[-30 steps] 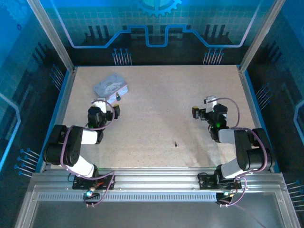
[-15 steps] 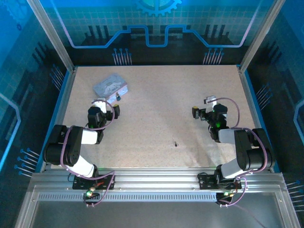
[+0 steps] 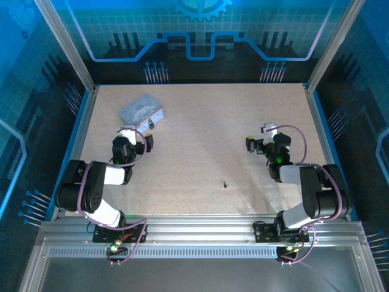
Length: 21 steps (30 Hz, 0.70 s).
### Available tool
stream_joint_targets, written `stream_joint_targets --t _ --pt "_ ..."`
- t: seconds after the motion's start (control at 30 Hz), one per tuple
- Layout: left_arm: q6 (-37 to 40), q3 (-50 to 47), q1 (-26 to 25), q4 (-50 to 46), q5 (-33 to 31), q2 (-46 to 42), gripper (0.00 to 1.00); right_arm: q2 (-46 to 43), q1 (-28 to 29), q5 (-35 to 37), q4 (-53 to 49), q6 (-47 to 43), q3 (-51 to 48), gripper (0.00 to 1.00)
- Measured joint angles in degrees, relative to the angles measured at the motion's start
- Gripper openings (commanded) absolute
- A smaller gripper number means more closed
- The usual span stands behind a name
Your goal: Unlock the padlock with the key
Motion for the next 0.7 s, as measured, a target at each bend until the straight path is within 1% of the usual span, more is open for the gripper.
stream_joint_targets --t 0.5,0.6,0.7 --pt "0.0 -0.2 0.0 0.4 -0.1 0.0 0.99 0.0 0.0 -0.9 -0.1 0.0 0.0 1.00" --pt "0.0 -1.5 0.0 0.3 -0.3 -1.9 0.99 -1.3 0.0 -0.9 -1.6 0.0 0.0 1.00" --pt "0.0 -1.9 0.0 -1.3 -0.8 -5.6 0.99 -4.0 0.0 -0.9 -4.0 0.0 0.1 1.00"
